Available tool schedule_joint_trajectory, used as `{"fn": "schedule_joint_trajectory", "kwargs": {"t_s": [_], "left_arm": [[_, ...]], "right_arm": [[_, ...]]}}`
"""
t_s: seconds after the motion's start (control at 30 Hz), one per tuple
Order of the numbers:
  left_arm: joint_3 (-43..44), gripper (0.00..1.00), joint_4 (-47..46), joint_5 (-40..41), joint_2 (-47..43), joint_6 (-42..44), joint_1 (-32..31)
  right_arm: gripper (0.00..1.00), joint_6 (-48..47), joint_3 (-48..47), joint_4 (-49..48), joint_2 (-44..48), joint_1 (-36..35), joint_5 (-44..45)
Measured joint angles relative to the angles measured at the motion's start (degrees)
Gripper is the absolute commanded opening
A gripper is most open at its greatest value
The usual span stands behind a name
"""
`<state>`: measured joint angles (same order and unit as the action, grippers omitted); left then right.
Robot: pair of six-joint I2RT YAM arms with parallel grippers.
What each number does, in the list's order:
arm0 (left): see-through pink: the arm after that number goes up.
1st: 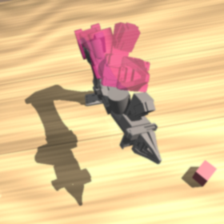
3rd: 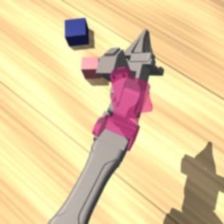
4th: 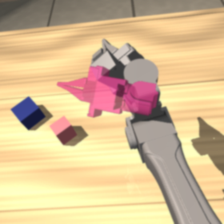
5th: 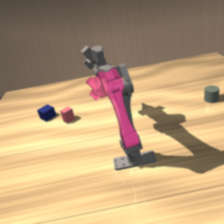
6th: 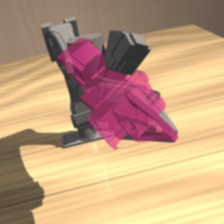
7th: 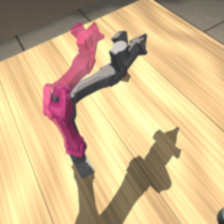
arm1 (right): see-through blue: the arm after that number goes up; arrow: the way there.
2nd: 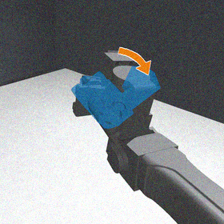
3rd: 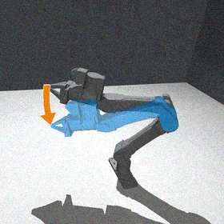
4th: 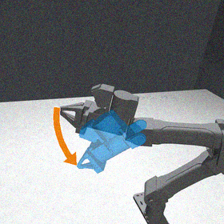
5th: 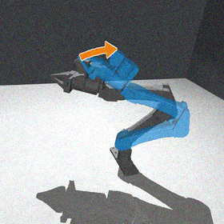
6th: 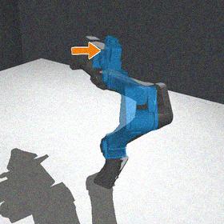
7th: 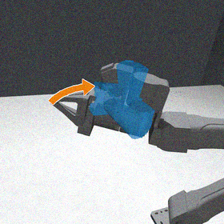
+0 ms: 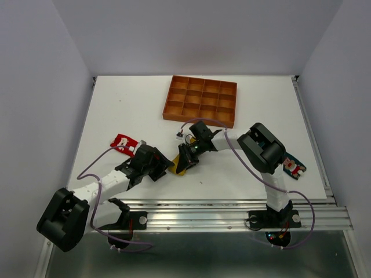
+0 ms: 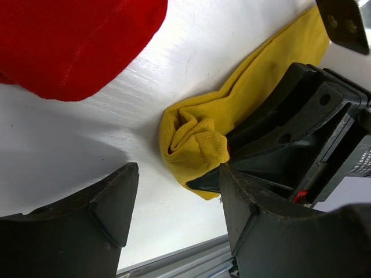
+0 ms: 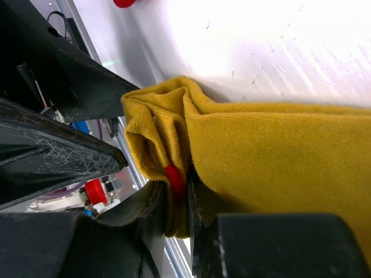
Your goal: Roll the socks
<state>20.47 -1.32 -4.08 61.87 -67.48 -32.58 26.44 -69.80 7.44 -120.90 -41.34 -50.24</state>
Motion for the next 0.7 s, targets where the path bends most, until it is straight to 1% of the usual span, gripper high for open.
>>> {"fn": "schedule_joint_trajectory", "kwargs": {"t_s": [0.1, 0.3, 0.37, 0.53, 0.57, 0.6, 0.63, 0.67, 0.7], "left_arm": [[-0.11, 0.66, -0.59, 0.02, 0.28, -0.02, -0.11], [0.13, 0.58, -2.80, 0.07, 3.45, 0.15, -0.57], [0.61, 0.57, -3.23, 0.35, 4.61, 0.33, -1.07], [1.86, 0.47, -4.52, 0.70, 7.41, 0.50, -1.73], [2.10, 0.39, -4.83, 0.87, 8.09, 0.57, -1.90], [2.21, 0.32, -4.92, 0.90, 8.33, 0.61, -1.99], [2.51, 0.23, -5.27, 1.03, 9.16, 0.52, -2.27], [2.93, 0.11, -5.53, 1.18, 9.84, 0.57, -2.56], [3.32, 0.00, -5.75, 1.31, 10.38, 0.57, -2.75]], "right_arm": [[0.12, 0.70, -0.04, 0.02, -0.57, 0.35, -1.18], [0.12, 1.09, -0.28, 0.02, -1.40, 0.57, -2.95], [0.12, 1.09, -0.31, 0.02, -1.44, 0.57, -3.08], [0.13, 1.09, -0.66, 0.28, -1.86, 0.70, -3.65], [0.13, 1.07, -0.66, 0.28, -1.92, 0.79, -3.78], [0.13, 1.05, -0.66, 0.28, -1.92, 0.79, -3.80], [0.14, 1.01, -0.66, 0.28, -1.92, 0.79, -3.80], [0.17, 0.98, -0.66, 0.28, -1.92, 0.79, -3.78], [0.18, 0.98, -0.66, 0.33, -1.92, 0.79, -3.80]]}}
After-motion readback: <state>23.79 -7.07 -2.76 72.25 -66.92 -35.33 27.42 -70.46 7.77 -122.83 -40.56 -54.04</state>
